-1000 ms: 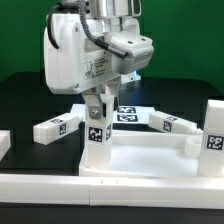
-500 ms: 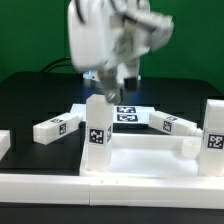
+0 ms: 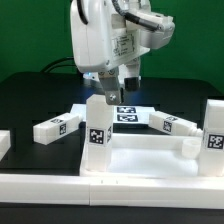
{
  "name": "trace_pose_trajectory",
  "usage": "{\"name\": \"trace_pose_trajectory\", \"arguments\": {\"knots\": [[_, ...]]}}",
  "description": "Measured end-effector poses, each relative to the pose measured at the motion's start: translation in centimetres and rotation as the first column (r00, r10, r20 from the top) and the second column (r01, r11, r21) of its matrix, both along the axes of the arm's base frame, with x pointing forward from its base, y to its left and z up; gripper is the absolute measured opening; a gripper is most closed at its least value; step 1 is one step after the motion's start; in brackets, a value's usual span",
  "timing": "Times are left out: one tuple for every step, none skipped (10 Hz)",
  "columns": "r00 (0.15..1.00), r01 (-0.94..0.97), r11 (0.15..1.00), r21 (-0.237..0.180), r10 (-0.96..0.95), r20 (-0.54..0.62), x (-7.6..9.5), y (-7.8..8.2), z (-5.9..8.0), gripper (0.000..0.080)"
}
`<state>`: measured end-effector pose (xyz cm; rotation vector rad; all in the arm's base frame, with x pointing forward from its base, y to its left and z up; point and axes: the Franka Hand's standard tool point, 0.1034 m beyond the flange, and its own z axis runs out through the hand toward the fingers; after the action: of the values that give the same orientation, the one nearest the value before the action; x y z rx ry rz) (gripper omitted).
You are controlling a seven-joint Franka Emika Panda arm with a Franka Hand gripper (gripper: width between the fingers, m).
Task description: Assemble desk
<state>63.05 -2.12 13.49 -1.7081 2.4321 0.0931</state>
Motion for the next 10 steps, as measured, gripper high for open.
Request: {"name": "trace_pose_trajectory", "arguments": {"knots": [[0.998,-0.059,0.998,-0.002,0.059,-0.006,-0.2,1.1,0.2,0.0649],[0.986,-0.16,0.987,0.0,0.16,-0.051,-1.3,2.7,-0.1,0.0649],[0.974,-0.196,0.981,0.004,0.195,-0.111,-2.4,4.0,-0.7,0.0649],[0.989,-0.116,0.993,-0.018,0.114,-0.095,-2.0,4.3,-1.0,0.0649],[0.985,-0.149,0.989,-0.015,0.147,-0.087,-1.9,4.3,-0.9,0.0649],[0.985,-0.149,0.989,-0.015,0.147,-0.087,-1.9,4.2,-0.9,0.0649],[0.985,-0.15,0.989,-0.015,0.148,-0.087,-1.9,4.3,-0.9,0.0649],[0.985,-0.151,0.988,-0.016,0.149,-0.087,-2.0,4.4,-1.0,0.0649],[0.988,-0.145,0.989,-0.042,0.143,-0.059,-2.9,5.1,-1.9,0.0649],[0.985,-0.156,0.987,-0.049,0.152,-0.081,-4.8,6.5,-2.9,0.0649]]}}
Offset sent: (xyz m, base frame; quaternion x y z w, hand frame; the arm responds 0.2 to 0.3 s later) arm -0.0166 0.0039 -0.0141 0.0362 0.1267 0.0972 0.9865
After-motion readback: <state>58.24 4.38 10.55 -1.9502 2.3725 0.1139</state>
